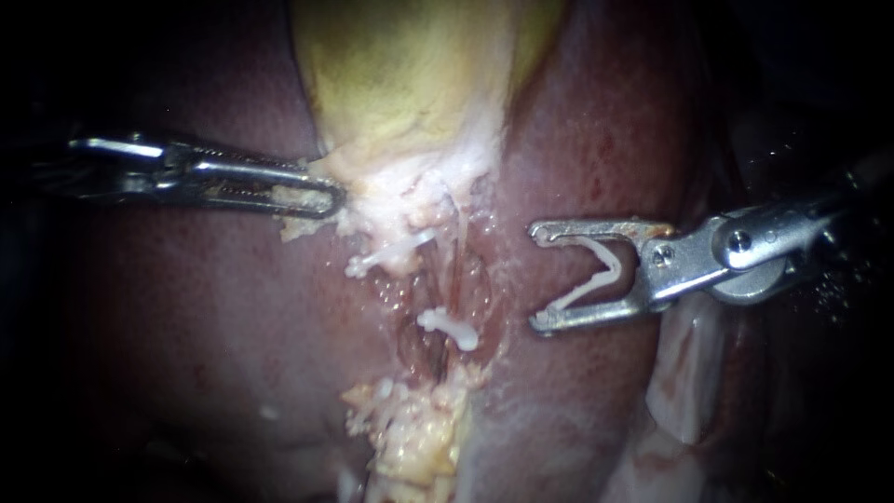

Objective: Clipping second clip right tube

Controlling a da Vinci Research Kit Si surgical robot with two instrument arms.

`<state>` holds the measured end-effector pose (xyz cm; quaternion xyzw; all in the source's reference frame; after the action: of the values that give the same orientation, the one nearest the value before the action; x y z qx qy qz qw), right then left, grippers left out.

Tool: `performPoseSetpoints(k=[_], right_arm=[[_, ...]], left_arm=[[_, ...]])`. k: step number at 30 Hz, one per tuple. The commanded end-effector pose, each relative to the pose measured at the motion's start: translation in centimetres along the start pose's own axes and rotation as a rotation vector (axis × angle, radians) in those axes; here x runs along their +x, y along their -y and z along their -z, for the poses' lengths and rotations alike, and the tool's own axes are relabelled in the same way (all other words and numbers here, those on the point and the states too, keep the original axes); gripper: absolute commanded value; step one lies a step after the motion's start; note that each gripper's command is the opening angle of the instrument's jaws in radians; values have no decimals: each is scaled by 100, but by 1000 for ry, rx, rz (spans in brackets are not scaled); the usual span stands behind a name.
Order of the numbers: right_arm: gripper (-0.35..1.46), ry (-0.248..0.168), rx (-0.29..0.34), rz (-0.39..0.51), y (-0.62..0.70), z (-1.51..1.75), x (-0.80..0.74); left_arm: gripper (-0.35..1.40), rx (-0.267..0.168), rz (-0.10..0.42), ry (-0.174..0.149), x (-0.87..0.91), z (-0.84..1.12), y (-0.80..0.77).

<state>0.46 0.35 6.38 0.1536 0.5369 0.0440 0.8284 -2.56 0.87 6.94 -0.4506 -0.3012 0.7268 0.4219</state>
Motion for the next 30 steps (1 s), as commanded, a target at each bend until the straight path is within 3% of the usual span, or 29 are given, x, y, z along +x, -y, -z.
performPoseSetpoints(k=[1,8,12,15,18,22,30], right_arm=[[50,0,0,2,0,0,0],[50,-3,12,2,1,-1,1],[49,-9,40,2,1,-5,1],[45,-21,110,-103,0,-12,1],[45,-18,112,-225,0,-27,-3],[46,-68,105,-372,-1,-53,-13],[46,-95,88,-531,-8,-96,-24]], left_arm=[[-35,-3,2,1,3,5,0],[-35,29,15,-19,21,56,-7],[-35,31,23,-20,21,61,-8],[-35,31,23,-23,22,60,-9],[-35,32,23,-23,22,60,-11],[-35,32,18,-23,22,60,-11],[-35,32,18,-24,22,59,-12]])
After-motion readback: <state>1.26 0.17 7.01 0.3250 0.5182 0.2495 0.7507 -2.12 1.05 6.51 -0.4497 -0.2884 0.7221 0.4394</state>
